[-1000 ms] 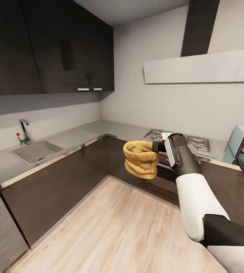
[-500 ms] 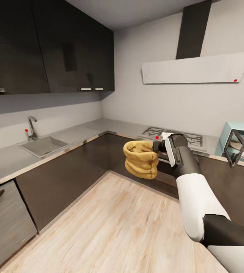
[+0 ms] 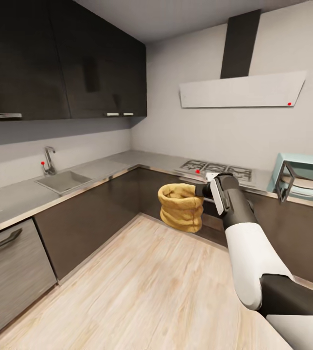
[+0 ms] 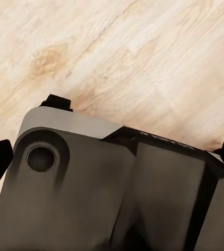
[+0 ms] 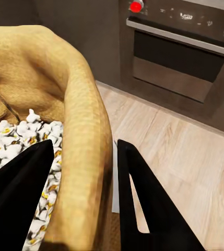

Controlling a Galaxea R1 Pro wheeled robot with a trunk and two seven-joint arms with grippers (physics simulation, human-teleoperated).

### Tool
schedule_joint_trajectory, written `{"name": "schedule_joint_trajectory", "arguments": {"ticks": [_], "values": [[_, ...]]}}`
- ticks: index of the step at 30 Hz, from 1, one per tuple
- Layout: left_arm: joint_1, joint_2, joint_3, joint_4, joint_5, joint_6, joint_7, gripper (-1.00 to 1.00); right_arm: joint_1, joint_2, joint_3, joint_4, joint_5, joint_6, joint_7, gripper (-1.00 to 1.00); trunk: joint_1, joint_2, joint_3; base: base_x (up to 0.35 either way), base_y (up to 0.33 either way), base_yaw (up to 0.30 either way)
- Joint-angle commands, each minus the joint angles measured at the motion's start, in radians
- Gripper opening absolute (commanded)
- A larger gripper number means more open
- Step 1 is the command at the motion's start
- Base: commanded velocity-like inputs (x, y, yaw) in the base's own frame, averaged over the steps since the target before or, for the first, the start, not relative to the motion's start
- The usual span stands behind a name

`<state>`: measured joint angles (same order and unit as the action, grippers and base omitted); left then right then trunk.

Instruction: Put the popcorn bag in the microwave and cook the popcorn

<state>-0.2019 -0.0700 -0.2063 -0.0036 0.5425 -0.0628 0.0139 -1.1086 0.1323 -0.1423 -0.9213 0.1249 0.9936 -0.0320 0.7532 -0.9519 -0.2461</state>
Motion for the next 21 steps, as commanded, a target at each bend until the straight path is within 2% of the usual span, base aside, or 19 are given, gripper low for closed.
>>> {"name": "schedule_joint_trajectory", "arguments": {"ticks": [1,21], "values": [[-0.001,0.0,-0.008,0.001,0.008,-0.003,0.001,1.0,-0.001,0.001,-0.003,-0.001,0.008,0.004,0.002,-1.0,0.0,-0.001,-0.001,-0.194,0.0,-0.105],[-0.001,0.001,-0.008,0.0,0.008,-0.003,0.001,1.0,-0.001,0.0,-0.002,-0.001,0.009,0.002,0.0,-1.0,0.0,-0.001,-0.001,-0.008,0.0,-0.276]]}}
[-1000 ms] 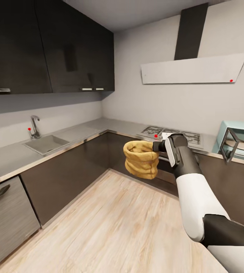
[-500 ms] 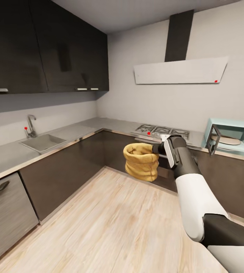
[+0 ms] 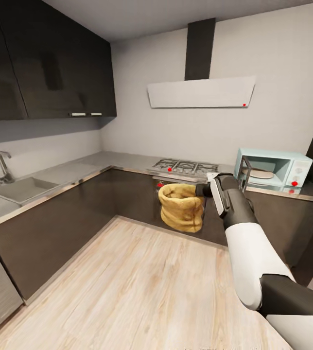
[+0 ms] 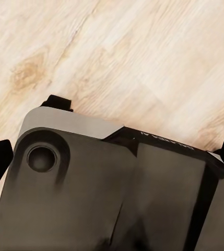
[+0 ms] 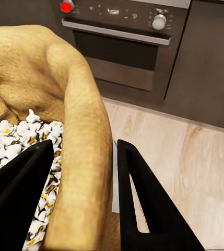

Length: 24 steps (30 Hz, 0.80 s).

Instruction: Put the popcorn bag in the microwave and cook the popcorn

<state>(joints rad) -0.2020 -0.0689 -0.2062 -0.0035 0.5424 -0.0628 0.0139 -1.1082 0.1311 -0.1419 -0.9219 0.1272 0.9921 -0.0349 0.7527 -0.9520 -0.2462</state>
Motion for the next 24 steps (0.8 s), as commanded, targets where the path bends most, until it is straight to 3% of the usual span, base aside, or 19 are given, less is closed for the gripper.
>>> {"name": "schedule_joint_trajectory", "arguments": {"ticks": [1,10,24], "values": [[-0.001,0.0,-0.009,0.0,0.008,-0.003,0.001,1.0,-0.001,0.001,-0.003,0.0,0.006,0.003,0.003,-1.0,0.0,-0.001,-0.001,0.0,0.0,-0.286],[-0.001,0.0,-0.009,0.0,0.008,-0.003,0.001,1.0,-0.001,0.001,-0.003,0.001,0.006,0.003,0.002,-1.0,0.0,-0.001,-0.001,0.0,0.0,-0.286],[-0.001,0.0,-0.009,0.0,0.008,-0.003,0.001,1.0,-0.001,-0.031,-0.004,0.003,0.005,0.005,0.003,-1.0,0.0,-0.001,-0.001,0.0,0.0,-0.286]]}}
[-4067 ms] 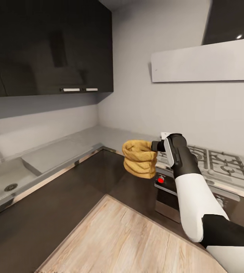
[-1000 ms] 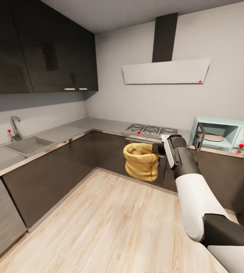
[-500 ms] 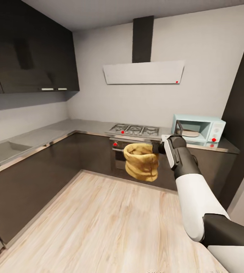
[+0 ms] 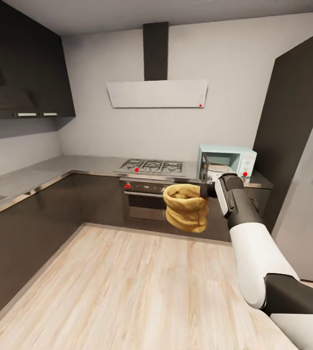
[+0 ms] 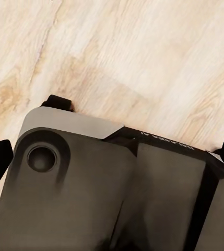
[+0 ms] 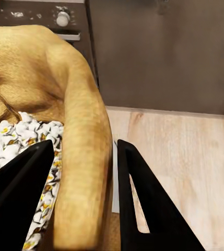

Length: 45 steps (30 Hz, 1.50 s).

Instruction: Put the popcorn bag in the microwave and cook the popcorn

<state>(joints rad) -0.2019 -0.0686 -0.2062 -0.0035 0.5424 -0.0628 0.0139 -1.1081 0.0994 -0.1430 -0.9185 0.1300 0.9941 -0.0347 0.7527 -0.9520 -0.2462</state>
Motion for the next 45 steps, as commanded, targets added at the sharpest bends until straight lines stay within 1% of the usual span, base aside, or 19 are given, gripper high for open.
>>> {"name": "schedule_joint_trajectory", "arguments": {"ticks": [1,4,10,39,45], "values": [[-0.001,0.0,-0.009,0.0,0.008,-0.003,0.001,1.0,-0.002,-0.006,-0.003,0.0,0.002,0.004,0.002,-1.0,0.0,-0.001,-0.001,0.0,0.0,-0.286],[-0.001,0.0,-0.009,0.0,0.008,-0.003,0.001,1.0,-0.001,-0.015,-0.003,0.0,0.002,0.004,0.002,-1.0,0.0,-0.001,-0.001,0.0,0.0,-0.286],[-0.001,0.001,-0.009,0.001,0.008,-0.003,0.001,1.0,-0.001,-0.019,-0.003,0.0,0.002,0.005,0.002,-1.0,0.0,-0.001,-0.001,0.0,0.0,-0.286],[-0.001,0.002,-0.009,0.0,0.008,-0.003,0.001,1.0,-0.001,-0.02,-0.001,0.0,0.002,0.005,0.002,-1.0,0.0,-0.001,-0.001,0.0,0.0,-0.285],[-0.001,0.002,-0.009,0.001,0.008,-0.003,0.001,1.0,-0.001,-0.019,-0.001,0.0,0.0,0.005,0.002,-1.0,0.0,-0.001,-0.001,0.0,0.0,-0.045]]}}
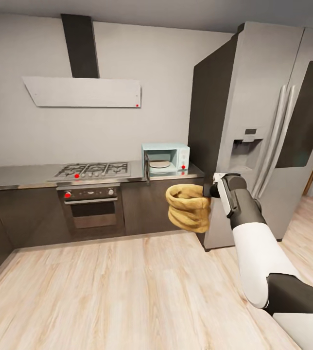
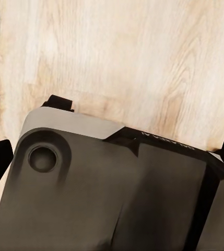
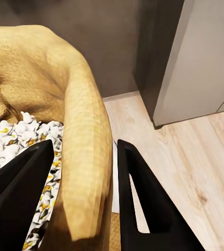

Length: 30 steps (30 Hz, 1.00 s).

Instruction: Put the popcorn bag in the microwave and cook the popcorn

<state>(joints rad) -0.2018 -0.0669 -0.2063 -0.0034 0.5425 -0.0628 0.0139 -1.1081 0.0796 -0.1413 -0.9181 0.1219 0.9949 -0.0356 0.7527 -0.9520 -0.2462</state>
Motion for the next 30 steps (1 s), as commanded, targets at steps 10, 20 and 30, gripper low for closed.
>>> {"name": "schedule_joint_trajectory", "arguments": {"ticks": [10,20,30], "values": [[-0.001,0.0,-0.008,0.0,0.008,-0.003,0.001,1.0,-0.001,0.002,-0.003,-0.001,0.004,0.005,0.005,-1.0,0.0,-0.001,-0.001,0.0,0.0,0.0],[-0.001,0.001,-0.009,0.0,0.008,-0.002,0.0,1.0,-0.001,0.002,-0.003,-0.001,0.004,0.005,0.005,-1.0,0.0,-0.001,-0.001,0.193,0.0,0.0],[-0.001,0.001,-0.008,0.0,0.008,-0.002,0.0,1.0,-0.001,0.002,-0.003,-0.001,0.004,0.005,0.005,-1.0,0.0,-0.001,-0.001,0.297,0.0,0.0]]}}
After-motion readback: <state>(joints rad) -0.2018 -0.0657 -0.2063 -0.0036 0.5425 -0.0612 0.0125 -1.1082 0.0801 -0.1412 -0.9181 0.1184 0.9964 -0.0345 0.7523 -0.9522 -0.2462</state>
